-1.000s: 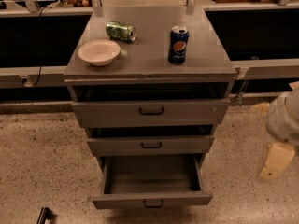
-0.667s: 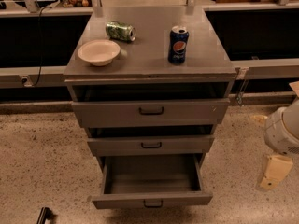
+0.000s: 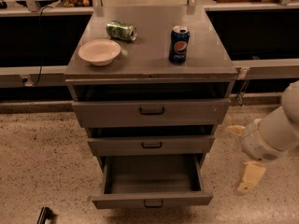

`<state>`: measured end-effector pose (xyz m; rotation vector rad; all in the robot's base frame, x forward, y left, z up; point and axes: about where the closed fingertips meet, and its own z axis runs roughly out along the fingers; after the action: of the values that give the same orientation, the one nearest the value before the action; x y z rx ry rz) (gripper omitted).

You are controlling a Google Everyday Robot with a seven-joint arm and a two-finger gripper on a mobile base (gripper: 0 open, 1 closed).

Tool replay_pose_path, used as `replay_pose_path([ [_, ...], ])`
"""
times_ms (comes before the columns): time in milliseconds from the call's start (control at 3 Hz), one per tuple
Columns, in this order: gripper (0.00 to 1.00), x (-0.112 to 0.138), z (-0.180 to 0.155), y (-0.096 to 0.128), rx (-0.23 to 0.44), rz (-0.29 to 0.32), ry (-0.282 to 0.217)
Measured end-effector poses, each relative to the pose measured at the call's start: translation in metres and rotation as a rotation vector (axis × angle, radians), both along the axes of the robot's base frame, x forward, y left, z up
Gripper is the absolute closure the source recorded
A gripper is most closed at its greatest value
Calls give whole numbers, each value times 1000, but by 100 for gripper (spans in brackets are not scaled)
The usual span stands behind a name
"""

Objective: Close bottom drawer

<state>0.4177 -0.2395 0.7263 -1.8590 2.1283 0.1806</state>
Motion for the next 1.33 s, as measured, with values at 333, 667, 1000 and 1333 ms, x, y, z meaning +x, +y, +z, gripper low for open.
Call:
replay_pose_path([
  [333, 0, 13, -80, 60, 139, 86, 6],
  [667, 0, 30, -103, 73, 183, 71, -30],
  [1000, 0, 31, -102, 73, 182, 71, -31],
  [1333, 0, 43, -136, 82, 204, 79, 15],
])
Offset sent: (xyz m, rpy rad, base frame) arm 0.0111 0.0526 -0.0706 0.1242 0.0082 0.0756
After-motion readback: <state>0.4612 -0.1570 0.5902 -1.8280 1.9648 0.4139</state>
